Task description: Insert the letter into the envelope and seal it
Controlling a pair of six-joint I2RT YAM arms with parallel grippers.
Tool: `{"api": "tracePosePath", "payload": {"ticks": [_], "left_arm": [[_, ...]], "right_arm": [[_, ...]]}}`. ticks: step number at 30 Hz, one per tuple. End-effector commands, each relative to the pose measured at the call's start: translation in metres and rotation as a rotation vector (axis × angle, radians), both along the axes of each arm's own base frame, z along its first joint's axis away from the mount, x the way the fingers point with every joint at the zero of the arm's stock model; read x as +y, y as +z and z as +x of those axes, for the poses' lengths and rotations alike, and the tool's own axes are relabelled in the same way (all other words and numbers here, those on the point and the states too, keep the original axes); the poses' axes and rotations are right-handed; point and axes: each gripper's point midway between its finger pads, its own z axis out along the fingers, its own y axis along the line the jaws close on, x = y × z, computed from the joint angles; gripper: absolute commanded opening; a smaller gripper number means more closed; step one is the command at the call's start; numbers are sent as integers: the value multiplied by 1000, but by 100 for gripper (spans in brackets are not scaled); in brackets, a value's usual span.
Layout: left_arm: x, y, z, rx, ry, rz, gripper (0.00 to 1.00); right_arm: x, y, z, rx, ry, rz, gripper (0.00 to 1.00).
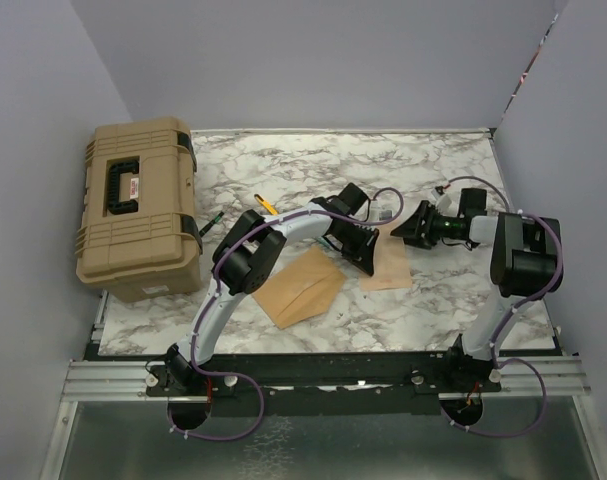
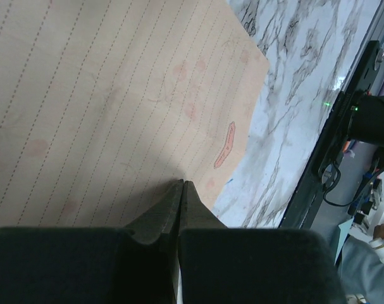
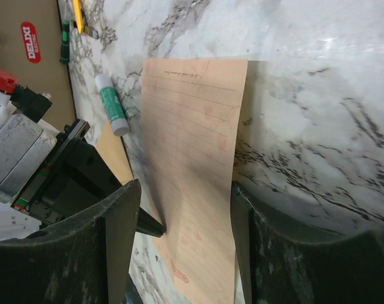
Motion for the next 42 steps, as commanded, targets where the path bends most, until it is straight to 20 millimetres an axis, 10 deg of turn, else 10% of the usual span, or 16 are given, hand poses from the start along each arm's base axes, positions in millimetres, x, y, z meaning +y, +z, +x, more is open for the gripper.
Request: {"api": "tracePosePath", "payload": {"ticks": [1,5,13,20,27,34,42], "left_arm": [[53,-78,-11,31,13,296,0],[53,-78,-11,27,13,299,0],[52,-47,9,-71,56,290,3],[48,28,41,-154,173,189,58],[56,136,77,-326,322,59,98],[83,260,118,-394,669,-158,99],[64,357,101,-182,830,-656,99]], "right_arm": [[17,-14,-19,89,80,28,61],[25,-17,-23,100,112,71,53],[28,8,-14,9,112,99,1],[24,54,2,-134,58,54,0],[17,145,22,-321,-66,33,0],[6,270,27,-558,-243,61,0],[-8,387,10,-655,-504,320,0]]}}
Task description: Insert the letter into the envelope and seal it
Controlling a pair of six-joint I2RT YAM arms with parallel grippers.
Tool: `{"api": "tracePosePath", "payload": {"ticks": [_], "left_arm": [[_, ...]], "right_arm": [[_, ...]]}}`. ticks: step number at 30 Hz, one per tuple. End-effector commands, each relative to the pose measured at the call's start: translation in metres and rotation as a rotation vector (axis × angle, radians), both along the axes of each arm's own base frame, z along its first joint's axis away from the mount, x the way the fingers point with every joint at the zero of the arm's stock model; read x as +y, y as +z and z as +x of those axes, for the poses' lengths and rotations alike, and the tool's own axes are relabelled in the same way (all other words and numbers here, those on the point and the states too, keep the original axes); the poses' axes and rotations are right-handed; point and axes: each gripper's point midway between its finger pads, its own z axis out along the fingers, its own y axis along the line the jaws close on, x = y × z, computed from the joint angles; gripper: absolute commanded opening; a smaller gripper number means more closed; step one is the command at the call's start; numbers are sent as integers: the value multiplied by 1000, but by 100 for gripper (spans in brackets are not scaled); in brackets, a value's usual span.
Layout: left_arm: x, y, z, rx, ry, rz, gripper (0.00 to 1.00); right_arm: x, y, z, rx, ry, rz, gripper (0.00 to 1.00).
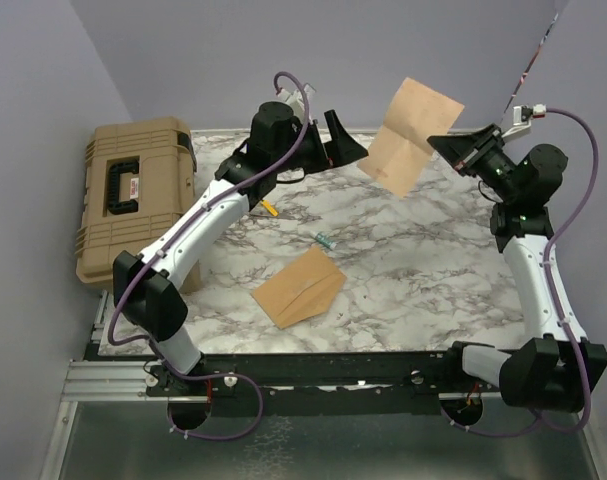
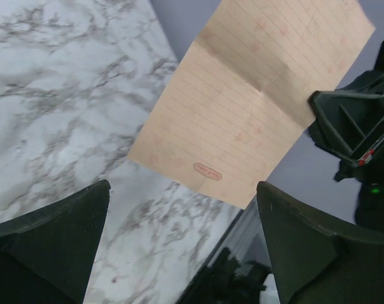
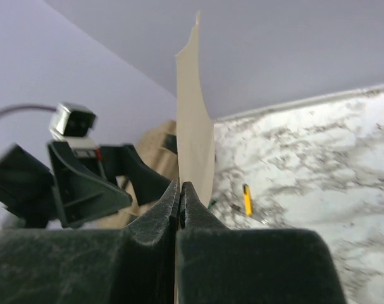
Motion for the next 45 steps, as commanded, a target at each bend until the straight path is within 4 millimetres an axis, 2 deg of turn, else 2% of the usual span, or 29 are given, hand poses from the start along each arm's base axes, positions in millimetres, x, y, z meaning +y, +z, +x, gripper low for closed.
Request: {"api": "tracePosePath", "payload": {"ticks": [1,6,10,13,15,19,25,30,35,38,42,44,45], "left_arm": [[-21,46,-9,58,-1,-357,99],[-31,74,-23,107,-93,-565,99],[-34,103,-37,110,-148,-740,98],[-38,118,-43,97,-168,-800,91],[-42,123,-45,97,-178,-823,81],[-55,123,-47,135,-206,-852,63],[-70,115,-48,176,-203,-900,50],[-65,118,-42,174,-167,-955,42],[-65,108,-37,195,-142,-955,34],[-65,101,-34,211,-122,-953,25],[-67,99,-36,204,-138,-942,3],[-67,97,-37,200,-141,-933,0],[-67,97,-37,194,-143,-928,0]], "right_arm": [[-15,59,-3,-6,-126,274,0],[-20,86,-16,25,-132,500,0],[-18,95,-22,18,-113,528,0],[-18,97,-25,22,-116,531,0],[-17,96,-27,25,-114,539,0],[-16,92,-28,43,-108,559,0],[-14,86,-32,85,-93,597,0],[-12,81,-40,98,-93,603,0],[-13,76,-43,97,-104,599,0],[-13,75,-45,93,-105,592,0],[-13,73,-46,89,-113,573,0],[-12,73,-47,72,-112,547,0],[-12,74,-48,56,-113,523,4]]}}
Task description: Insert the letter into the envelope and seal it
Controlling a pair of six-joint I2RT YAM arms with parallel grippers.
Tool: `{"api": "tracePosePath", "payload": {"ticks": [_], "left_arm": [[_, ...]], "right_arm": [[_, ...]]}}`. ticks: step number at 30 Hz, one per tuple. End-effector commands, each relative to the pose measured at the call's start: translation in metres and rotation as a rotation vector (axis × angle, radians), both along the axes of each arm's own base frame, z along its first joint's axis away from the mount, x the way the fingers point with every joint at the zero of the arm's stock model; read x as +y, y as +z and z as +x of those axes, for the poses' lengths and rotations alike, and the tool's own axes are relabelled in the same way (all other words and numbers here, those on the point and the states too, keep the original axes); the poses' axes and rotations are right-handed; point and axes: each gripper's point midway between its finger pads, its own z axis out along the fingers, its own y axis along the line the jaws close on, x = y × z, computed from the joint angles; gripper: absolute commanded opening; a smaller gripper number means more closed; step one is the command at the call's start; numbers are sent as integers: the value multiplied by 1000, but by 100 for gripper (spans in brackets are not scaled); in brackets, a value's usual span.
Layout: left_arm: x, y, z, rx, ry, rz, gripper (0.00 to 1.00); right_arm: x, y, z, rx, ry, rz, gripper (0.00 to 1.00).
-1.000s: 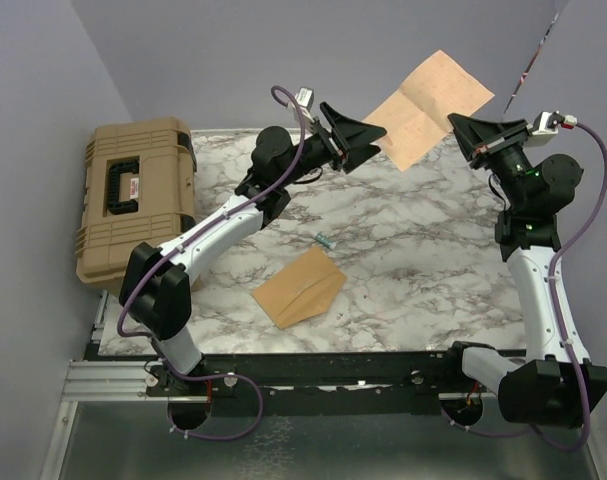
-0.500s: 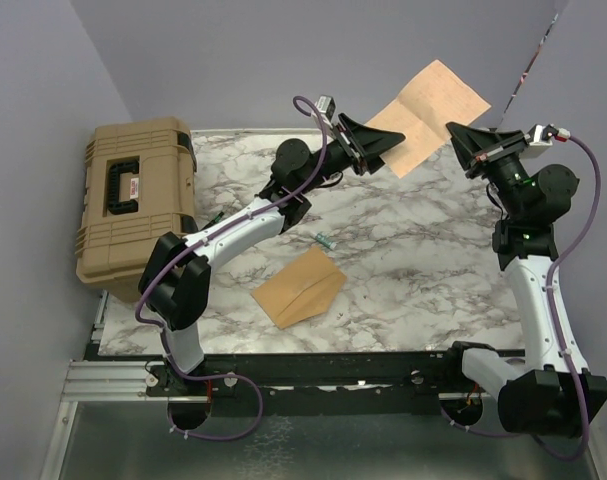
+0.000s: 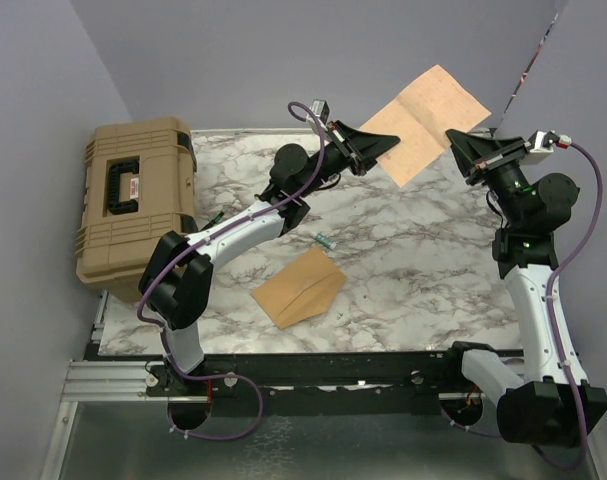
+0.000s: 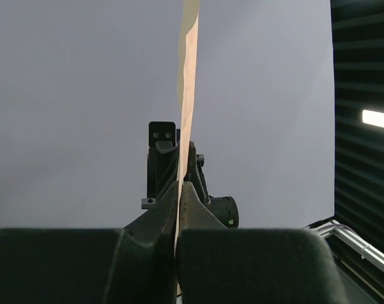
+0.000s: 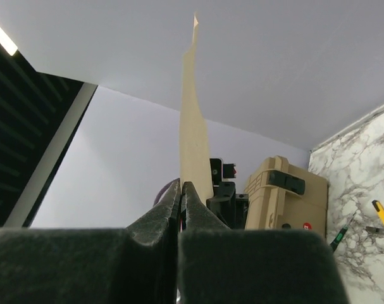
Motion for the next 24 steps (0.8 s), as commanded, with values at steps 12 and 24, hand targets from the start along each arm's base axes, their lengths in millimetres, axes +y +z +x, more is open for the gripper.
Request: {"api": "tracePosePath", "payload": {"ticks": [12,24], "left_arm": [[11,-14,-7,-58,-18,100,0],[1,-28,0,-55,-40,194,0]], "right_arm": [[29,31,-24,-310,126,-303,69],[62,36,-69,-469,433,-488,69]]}}
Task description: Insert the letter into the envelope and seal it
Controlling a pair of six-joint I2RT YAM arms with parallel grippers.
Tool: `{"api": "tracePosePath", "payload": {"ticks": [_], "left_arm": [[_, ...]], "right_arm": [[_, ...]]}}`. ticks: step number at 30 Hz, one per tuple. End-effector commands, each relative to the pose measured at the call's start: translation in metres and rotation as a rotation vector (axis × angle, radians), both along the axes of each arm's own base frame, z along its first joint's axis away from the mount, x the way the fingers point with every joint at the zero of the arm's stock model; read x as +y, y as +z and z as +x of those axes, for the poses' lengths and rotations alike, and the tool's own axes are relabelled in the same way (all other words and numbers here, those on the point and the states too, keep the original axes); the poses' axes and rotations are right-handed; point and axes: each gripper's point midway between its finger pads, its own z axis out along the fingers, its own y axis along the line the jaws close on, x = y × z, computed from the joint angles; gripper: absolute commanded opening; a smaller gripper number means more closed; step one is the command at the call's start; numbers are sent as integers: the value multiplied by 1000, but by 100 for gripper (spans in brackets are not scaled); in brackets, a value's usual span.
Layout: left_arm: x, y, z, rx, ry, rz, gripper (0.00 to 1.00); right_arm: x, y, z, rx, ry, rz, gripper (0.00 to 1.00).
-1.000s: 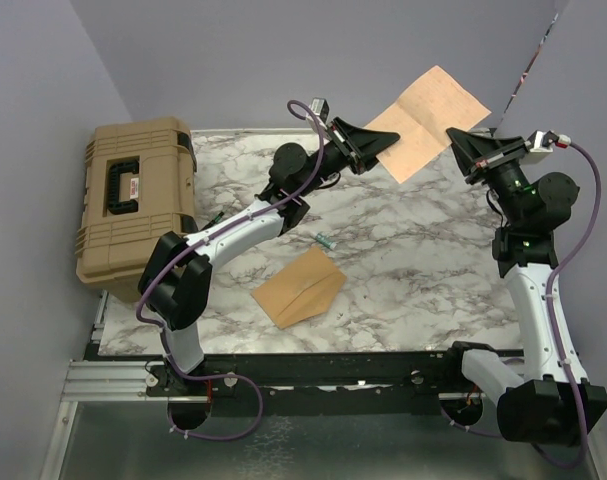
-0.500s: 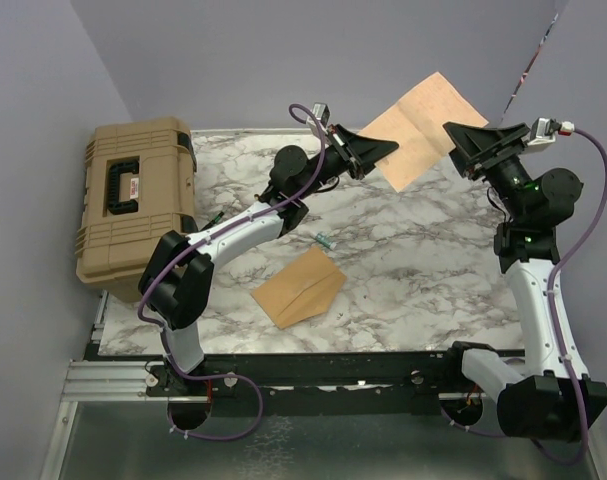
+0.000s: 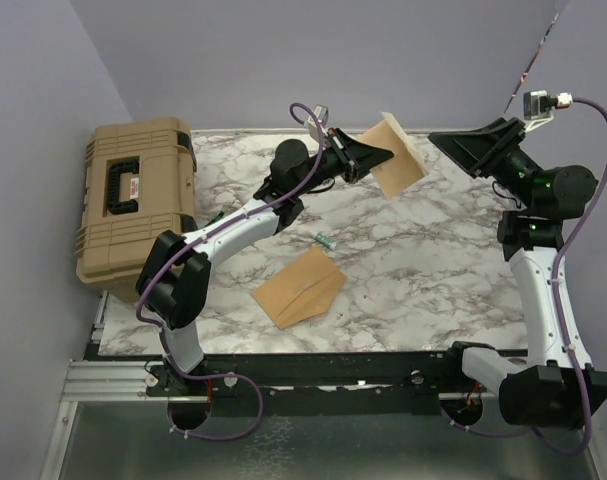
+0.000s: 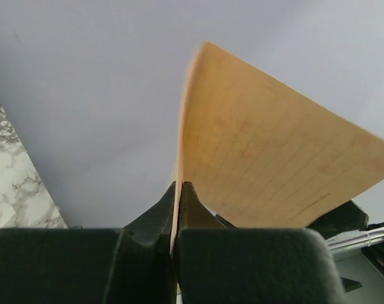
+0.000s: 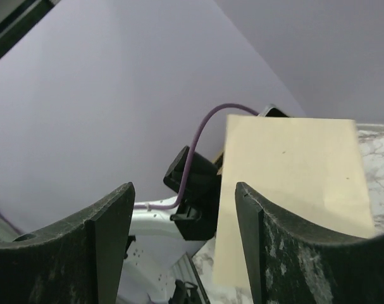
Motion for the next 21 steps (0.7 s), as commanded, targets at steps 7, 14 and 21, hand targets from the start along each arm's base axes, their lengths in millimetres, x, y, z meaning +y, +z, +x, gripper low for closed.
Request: {"api": "tracePosePath", "payload": {"ticks": [7,14,21], "left_arm": [[-2,31,-22,-151,-92,15,0],[1,37,-49,-251,-200,42,0],[15,56,-69,-340,-297,43,0]], "right_arm": [[3,-9,-8,17,-33,-216,70],[-8,-40,6,115,-124,-286,84],[7,-56,-10,111,62,-336,87]]}}
